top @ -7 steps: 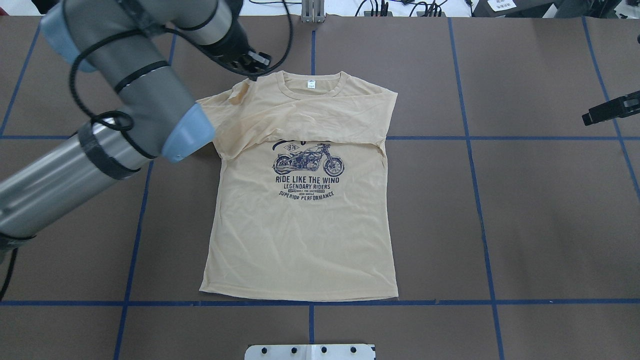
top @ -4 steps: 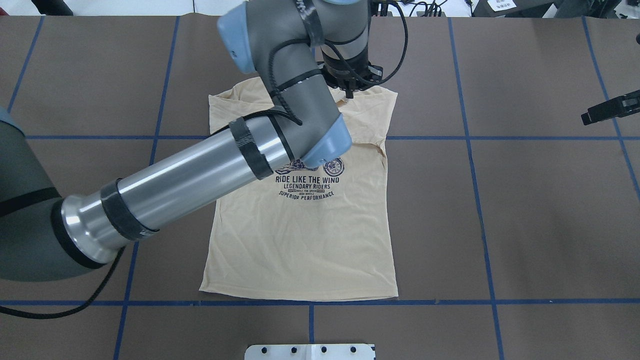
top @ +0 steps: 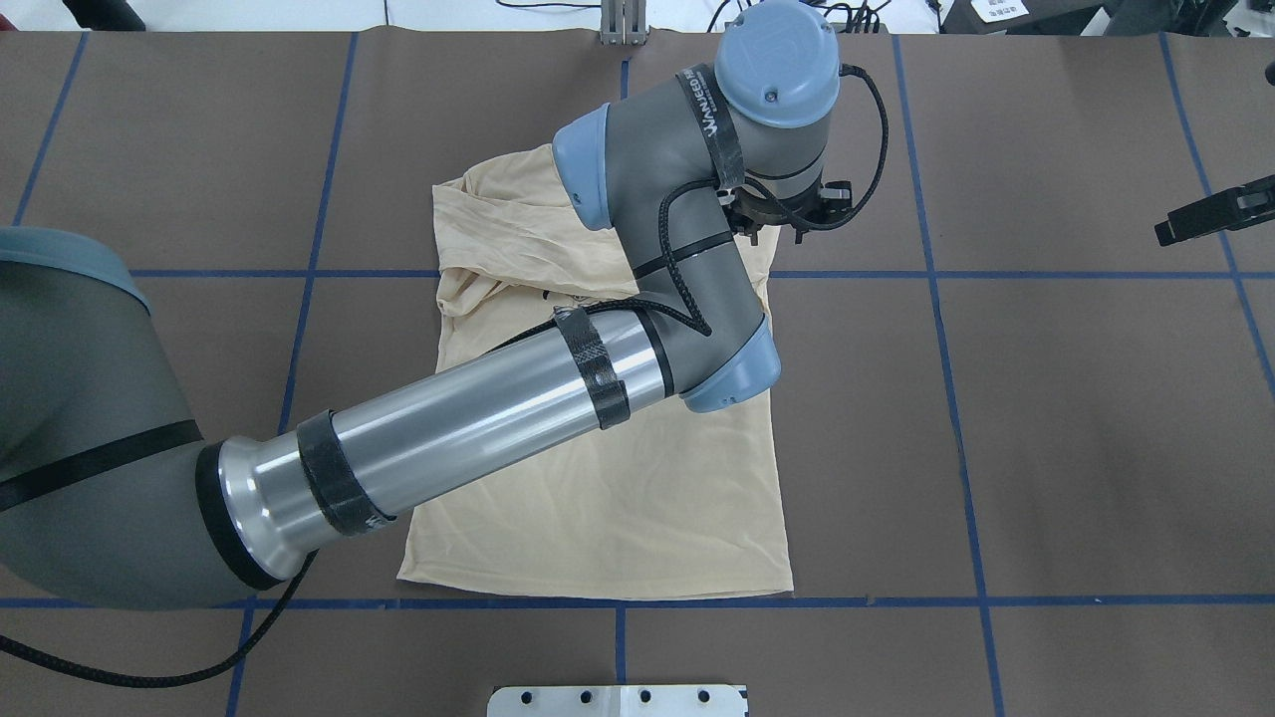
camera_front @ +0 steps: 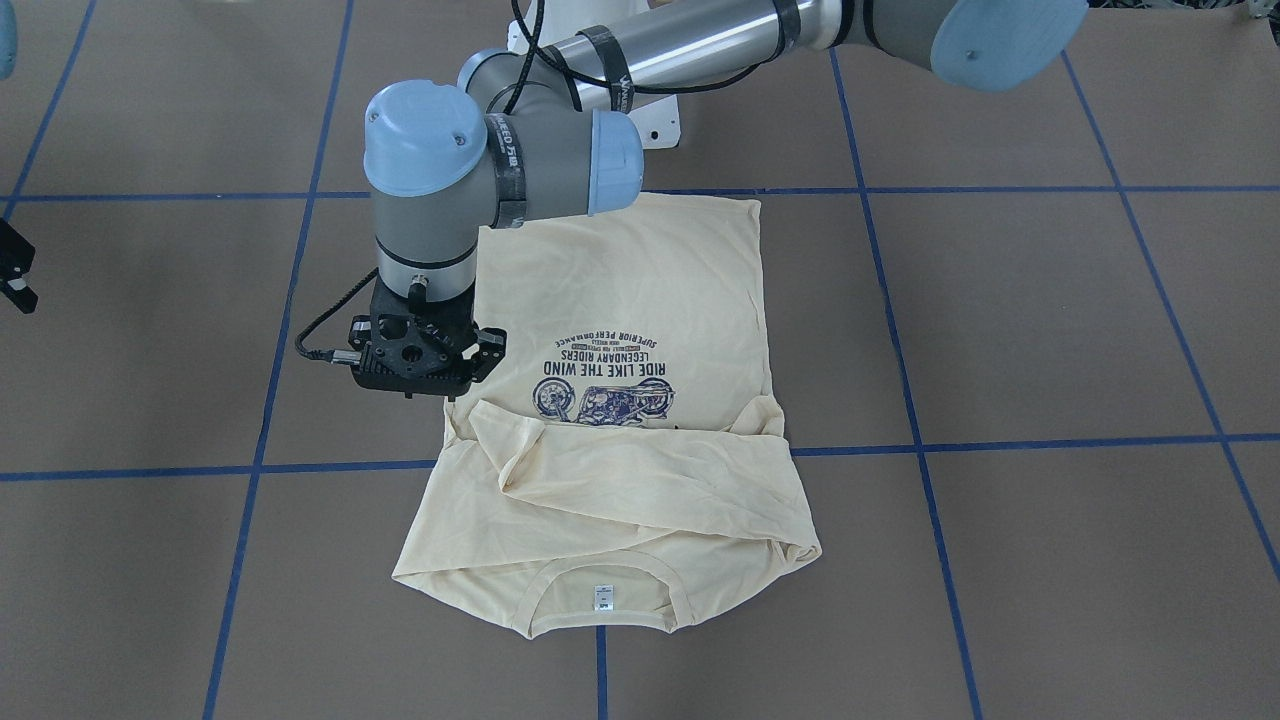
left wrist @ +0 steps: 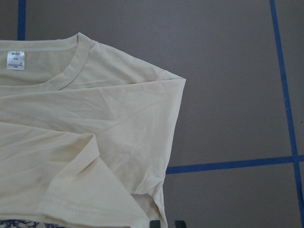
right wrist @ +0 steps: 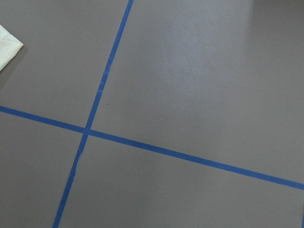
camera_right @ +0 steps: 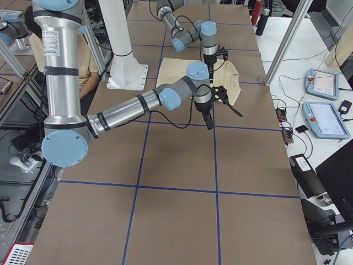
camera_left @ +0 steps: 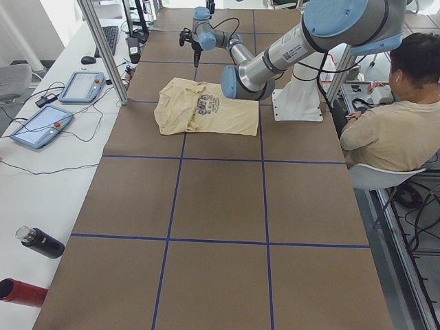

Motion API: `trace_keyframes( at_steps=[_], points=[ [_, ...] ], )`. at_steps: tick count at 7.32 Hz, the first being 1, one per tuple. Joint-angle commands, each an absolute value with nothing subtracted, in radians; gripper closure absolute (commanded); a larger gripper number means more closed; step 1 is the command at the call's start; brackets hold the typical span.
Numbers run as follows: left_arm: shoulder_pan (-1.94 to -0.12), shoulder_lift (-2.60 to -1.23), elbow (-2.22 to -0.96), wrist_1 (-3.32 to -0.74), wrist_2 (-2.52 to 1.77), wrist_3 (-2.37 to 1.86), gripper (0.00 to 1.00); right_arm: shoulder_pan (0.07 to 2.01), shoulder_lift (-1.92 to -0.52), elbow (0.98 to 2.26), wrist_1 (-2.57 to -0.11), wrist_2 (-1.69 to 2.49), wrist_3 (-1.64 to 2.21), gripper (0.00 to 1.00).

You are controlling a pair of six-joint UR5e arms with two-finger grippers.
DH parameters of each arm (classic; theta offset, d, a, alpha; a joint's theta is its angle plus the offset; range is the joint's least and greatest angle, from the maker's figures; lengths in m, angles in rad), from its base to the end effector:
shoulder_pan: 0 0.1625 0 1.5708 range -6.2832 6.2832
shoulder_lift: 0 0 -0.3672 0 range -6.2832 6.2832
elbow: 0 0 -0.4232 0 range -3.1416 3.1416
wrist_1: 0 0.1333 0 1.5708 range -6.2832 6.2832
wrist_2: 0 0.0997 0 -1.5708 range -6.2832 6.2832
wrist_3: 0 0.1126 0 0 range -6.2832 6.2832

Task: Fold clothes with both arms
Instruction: 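Fold the held sleeve across the shirt front with the left gripper, then release the sleeve and move both grippers to the hem nearest the robot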

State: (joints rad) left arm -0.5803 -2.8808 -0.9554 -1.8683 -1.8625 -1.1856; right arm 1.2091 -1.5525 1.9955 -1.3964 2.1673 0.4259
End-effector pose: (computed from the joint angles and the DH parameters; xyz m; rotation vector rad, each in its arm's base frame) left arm 0.6344 -0.5366 -0.0382 0.2202 0.9954 -0.0332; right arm -0.1200 -0.5152 0.3665 0.3312 -0.7621 -0.1236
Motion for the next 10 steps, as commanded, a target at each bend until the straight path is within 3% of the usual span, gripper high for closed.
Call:
trace_keyframes(
  at_steps=[1,5,7,8,10],
  points=[
    [-0.589,-2.806,-1.044,-1.862,-1.861,-1.065,0.0,1.181,-1.501,2.003,-1.396,2.168,0.571,0.0],
    [-0.627,-2.224,-1.736,-1.745,-1.856,-0.854,0.0,0.802,-1.428,2.118,-1.397,1.877,1.048,0.0],
    [-0.627,-1.931,-2.013,-1.749,-1.836,-0.85,0.0,0.576,-1.443,2.198,-1.4,1.701,1.243,0.0],
    [-0.621,-1.817,-2.095,-1.791,-1.832,-0.868,0.0,0.451,-1.448,2.207,-1.401,1.59,1.329,0.0],
    [-0.525,-1.7,-2.109,-1.937,-1.736,-1.036,0.0,0.289,-1.491,2.252,-1.404,1.458,1.452,0.0]
  ],
)
